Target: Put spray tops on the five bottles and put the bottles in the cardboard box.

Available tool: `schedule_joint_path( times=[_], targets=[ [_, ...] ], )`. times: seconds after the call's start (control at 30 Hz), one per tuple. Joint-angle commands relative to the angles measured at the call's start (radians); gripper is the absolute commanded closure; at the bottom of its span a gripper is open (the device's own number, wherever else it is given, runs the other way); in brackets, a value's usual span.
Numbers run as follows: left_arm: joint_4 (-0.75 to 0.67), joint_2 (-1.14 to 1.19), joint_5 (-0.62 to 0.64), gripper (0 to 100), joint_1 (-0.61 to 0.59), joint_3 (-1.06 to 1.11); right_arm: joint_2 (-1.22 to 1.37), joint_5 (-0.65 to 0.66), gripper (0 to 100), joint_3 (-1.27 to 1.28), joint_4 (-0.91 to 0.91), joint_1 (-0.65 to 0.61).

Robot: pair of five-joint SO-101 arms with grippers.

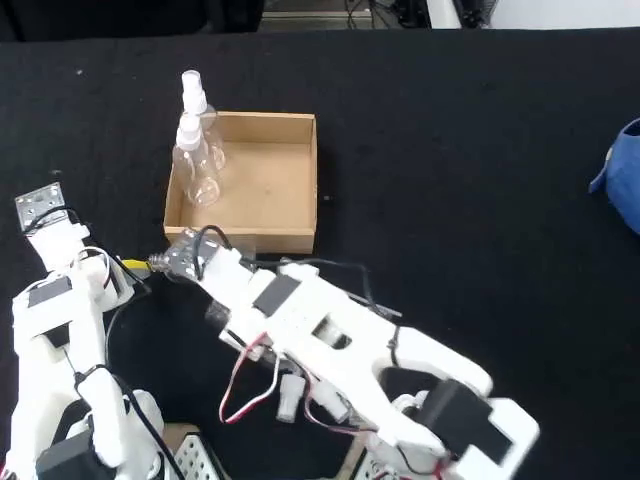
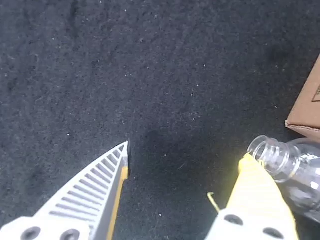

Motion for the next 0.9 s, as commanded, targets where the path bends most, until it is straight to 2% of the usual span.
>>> schedule_joint_path(
  times=[0.0,0.23,0.63,0.73,0.87],
  targets=[
    [-0.003,0.002,0.006,80,-0.004,-0.044,-0.054,-0.012,98.8,-0.136,0.123,-0.034],
    [-0.003,0.002,0.005,80,-0.005,-0.044,-0.189,-0.014,98.7,-0.248,0.172,-0.034],
    [-0.003,-0.008,0.008,80,-0.056,-0.050,-0.306,-0.015,98.8,-0.259,-0.029,-0.083],
    [0.011,-0.008,0.000,80,-0.139,-0.090,-0.306,-0.015,98.8,-0.259,-0.084,-0.118],
    [0.069,0.002,-0.107,80,-0.323,-0.200,-0.288,-0.015,98.8,-0.216,-0.186,-0.124]
  ],
)
